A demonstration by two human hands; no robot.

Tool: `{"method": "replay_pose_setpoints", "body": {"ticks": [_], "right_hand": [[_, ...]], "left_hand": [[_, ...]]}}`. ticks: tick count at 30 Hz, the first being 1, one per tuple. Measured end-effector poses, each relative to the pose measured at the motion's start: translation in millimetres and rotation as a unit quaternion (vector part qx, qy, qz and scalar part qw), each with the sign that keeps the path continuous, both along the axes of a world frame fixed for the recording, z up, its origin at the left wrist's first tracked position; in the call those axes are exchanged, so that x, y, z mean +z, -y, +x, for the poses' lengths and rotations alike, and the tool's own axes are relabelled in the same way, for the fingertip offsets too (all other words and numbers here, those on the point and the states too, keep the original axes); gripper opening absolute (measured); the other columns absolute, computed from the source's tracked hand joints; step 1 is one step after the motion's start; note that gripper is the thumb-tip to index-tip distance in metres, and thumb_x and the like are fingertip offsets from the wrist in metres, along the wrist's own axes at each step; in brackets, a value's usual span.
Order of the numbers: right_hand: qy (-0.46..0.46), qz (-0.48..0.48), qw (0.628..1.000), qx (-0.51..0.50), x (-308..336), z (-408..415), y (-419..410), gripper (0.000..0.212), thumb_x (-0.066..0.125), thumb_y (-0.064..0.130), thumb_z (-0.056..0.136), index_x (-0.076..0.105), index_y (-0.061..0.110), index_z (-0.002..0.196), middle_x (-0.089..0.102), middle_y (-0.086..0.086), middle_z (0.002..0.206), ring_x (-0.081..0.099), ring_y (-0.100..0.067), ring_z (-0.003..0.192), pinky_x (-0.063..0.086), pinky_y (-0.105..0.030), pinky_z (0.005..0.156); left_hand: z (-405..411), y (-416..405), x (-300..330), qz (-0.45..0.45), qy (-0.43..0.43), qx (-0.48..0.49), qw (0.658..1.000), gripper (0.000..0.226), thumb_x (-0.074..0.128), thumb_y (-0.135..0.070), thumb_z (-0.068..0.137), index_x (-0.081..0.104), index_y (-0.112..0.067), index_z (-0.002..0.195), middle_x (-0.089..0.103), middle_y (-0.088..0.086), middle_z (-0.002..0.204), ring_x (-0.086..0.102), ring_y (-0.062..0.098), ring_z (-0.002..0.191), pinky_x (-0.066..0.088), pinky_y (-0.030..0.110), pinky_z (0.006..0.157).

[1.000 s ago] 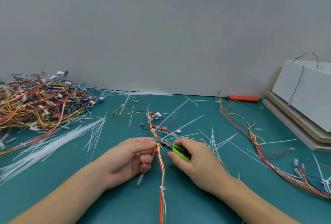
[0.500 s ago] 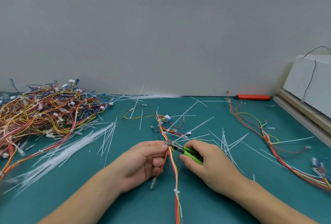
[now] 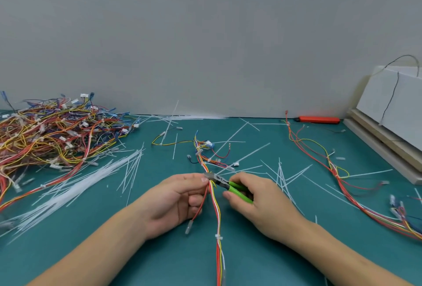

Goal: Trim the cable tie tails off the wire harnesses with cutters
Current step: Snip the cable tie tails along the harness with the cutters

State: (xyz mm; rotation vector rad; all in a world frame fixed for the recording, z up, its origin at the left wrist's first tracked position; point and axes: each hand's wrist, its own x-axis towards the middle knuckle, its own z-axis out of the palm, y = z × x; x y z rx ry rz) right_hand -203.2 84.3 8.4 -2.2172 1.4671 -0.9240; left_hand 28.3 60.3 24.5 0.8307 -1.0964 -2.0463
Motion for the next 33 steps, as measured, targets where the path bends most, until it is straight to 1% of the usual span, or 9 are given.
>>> {"method": "replay_pose_setpoints", "body": {"ticks": [3, 8, 10, 13, 19, 22, 25, 29, 33], "right_hand": [[0.005, -0.004, 1.000, 0.002, -0.4, 0.1, 0.3, 0.028, 0.056, 0.063, 0.089, 0.060, 0.035, 0.095, 0.058, 0.018, 0.081, 0.055, -0.009, 0.077, 0.042, -0.020, 0.067], [0.016, -0.012, 1.000, -0.002, 0.3, -1.8, -1.6, 0.037, 0.057, 0.065, 0.086, 0.065, 0.036, 0.106, 0.064, 0.018, 0.094, 0.060, -0.007, 0.093, 0.046, -0.019, 0.079], [0.016, -0.007, 1.000, -0.001, 1.2, -1.7, -0.8, 0.036, 0.056, 0.065, 0.087, 0.065, 0.035, 0.104, 0.063, 0.017, 0.091, 0.059, -0.008, 0.090, 0.044, -0.018, 0.076], [0.008, 0.000, 1.000, 0.004, 0.6, -0.8, 0.4, 0.033, 0.056, 0.063, 0.088, 0.063, 0.032, 0.096, 0.059, 0.015, 0.082, 0.056, -0.010, 0.079, 0.045, -0.024, 0.070], [0.001, -0.014, 1.000, -0.002, -0.6, -1.0, -0.4, 0.035, 0.058, 0.061, 0.088, 0.065, 0.035, 0.111, 0.063, 0.019, 0.095, 0.058, -0.005, 0.094, 0.043, -0.015, 0.080], [0.003, -0.015, 1.000, 0.001, 1.0, -1.1, 0.6, 0.035, 0.058, 0.061, 0.088, 0.066, 0.035, 0.110, 0.063, 0.017, 0.096, 0.058, -0.007, 0.094, 0.046, -0.021, 0.082], [0.014, -0.011, 1.000, 0.004, 0.6, -1.1, 0.9, 0.029, 0.058, 0.061, 0.088, 0.064, 0.035, 0.100, 0.061, 0.015, 0.087, 0.057, -0.012, 0.085, 0.048, -0.028, 0.076], [0.004, -0.014, 1.000, -0.001, -1.1, -1.0, 0.9, 0.029, 0.057, 0.063, 0.087, 0.060, 0.035, 0.093, 0.058, 0.012, 0.081, 0.054, -0.015, 0.077, 0.045, -0.029, 0.067], [-0.007, -0.023, 1.000, -0.006, 0.5, 0.0, -0.9, 0.036, 0.055, 0.064, 0.087, 0.063, 0.037, 0.110, 0.061, 0.019, 0.095, 0.057, -0.006, 0.094, 0.044, -0.019, 0.079]], "left_hand": [[0.2, 0.5, 0.4, 0.002, 0.002, 0.001, 1.000, 0.011, 0.065, -0.014, 0.093, 0.068, -0.010, 0.102, 0.049, -0.005, 0.068, 0.040, 0.006, 0.052, 0.037, 0.020, 0.053], [-1.7, -0.2, 1.2, 0.003, 0.005, 0.006, 1.000, 0.019, 0.064, -0.014, 0.092, 0.064, -0.006, 0.110, 0.052, -0.006, 0.065, 0.041, 0.006, 0.051, 0.036, 0.019, 0.052], [-1.3, 0.7, 0.6, 0.003, 0.008, 0.004, 1.000, 0.020, 0.065, -0.014, 0.093, 0.064, -0.005, 0.110, 0.051, -0.006, 0.065, 0.041, 0.006, 0.051, 0.036, 0.019, 0.052], [-0.4, 1.1, -1.3, 0.008, -0.001, 0.009, 1.000, 0.022, 0.066, -0.014, 0.092, 0.066, -0.007, 0.113, 0.053, -0.005, 0.068, 0.042, 0.006, 0.051, 0.038, 0.020, 0.052], [-0.9, -0.1, 0.8, -0.001, -0.003, 0.001, 1.000, 0.012, 0.064, -0.013, 0.093, 0.075, -0.012, 0.097, 0.058, -0.006, 0.068, 0.043, 0.005, 0.052, 0.039, 0.019, 0.052], [-1.6, -0.6, 1.7, 0.001, -0.001, 0.003, 1.000, 0.014, 0.063, -0.013, 0.094, 0.077, -0.013, 0.092, 0.058, -0.006, 0.066, 0.043, 0.005, 0.051, 0.040, 0.019, 0.051], [-1.5, -0.6, 1.4, 0.001, 0.000, 0.005, 1.000, 0.014, 0.064, -0.014, 0.093, 0.072, -0.009, 0.104, 0.059, -0.006, 0.067, 0.043, 0.005, 0.050, 0.040, 0.019, 0.051], [-0.9, 1.1, -0.8, 0.006, -0.001, 0.003, 1.000, 0.026, 0.065, -0.014, 0.091, 0.068, -0.006, 0.117, 0.061, -0.004, 0.073, 0.042, 0.006, 0.050, 0.040, 0.020, 0.052], [-0.1, 1.1, -0.6, 0.001, -0.001, -0.004, 1.000, 0.021, 0.066, -0.014, 0.091, 0.070, -0.007, 0.111, 0.060, -0.004, 0.074, 0.042, 0.006, 0.051, 0.039, 0.020, 0.053]]}}
